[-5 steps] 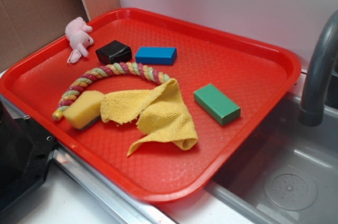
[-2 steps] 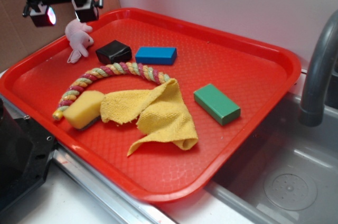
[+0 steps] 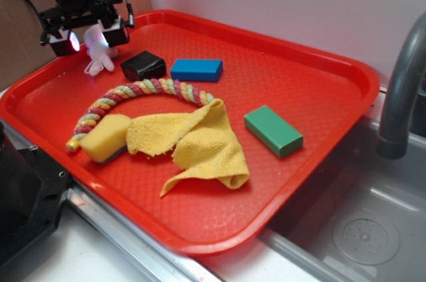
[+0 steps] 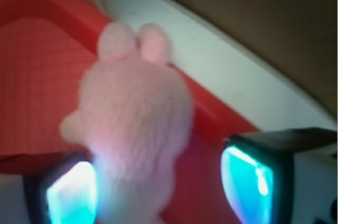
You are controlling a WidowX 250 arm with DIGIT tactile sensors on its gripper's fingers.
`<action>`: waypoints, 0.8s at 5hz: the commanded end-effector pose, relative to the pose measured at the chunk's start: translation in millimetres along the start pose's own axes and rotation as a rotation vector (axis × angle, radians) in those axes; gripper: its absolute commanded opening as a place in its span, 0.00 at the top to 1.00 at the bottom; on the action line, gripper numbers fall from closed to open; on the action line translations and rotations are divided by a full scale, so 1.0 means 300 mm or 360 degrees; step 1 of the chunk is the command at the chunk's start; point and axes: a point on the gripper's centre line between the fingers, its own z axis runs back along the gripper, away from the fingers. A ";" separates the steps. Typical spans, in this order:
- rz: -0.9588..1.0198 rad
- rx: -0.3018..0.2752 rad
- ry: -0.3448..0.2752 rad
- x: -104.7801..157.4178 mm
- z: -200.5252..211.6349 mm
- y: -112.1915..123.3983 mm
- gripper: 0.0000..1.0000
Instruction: Grab the pink bunny.
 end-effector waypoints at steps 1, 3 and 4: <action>-0.0037 0.0093 0.0049 -0.032 -0.033 -0.019 0.42; -0.0356 0.0109 0.0002 -0.081 0.182 -0.119 1.00; -0.0569 0.0060 -0.0029 -0.197 0.371 -0.192 1.00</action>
